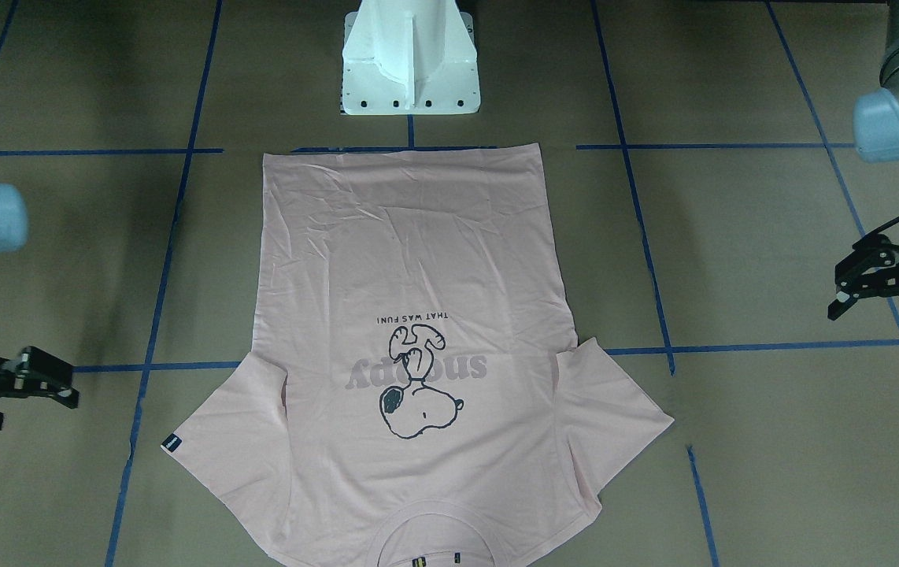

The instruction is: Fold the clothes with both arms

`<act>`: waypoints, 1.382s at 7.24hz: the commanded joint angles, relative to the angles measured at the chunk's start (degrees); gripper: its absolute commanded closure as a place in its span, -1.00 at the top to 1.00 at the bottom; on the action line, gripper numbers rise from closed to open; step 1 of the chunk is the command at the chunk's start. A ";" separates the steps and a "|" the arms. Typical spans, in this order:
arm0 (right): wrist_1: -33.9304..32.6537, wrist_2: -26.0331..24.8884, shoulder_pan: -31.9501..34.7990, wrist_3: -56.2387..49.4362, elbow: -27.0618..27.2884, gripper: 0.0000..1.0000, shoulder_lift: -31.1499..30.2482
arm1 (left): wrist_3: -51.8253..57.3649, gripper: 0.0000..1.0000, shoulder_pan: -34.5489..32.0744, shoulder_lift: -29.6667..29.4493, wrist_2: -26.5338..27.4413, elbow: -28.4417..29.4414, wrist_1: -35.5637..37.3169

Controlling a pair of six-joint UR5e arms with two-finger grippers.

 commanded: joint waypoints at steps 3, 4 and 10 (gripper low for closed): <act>8.83 -8.46 -7.49 5.91 -13.44 0.98 8.93 | -17.95 1.00 1.71 -1.94 2.45 0.10 -3.37; 8.86 -8.91 -7.76 5.91 -15.31 0.96 9.65 | -18.86 1.00 1.71 -1.94 2.45 -0.07 -4.35; 8.24 -8.92 -9.25 6.09 -16.74 0.83 9.04 | -19.92 1.00 2.15 -1.85 2.45 0.19 -6.65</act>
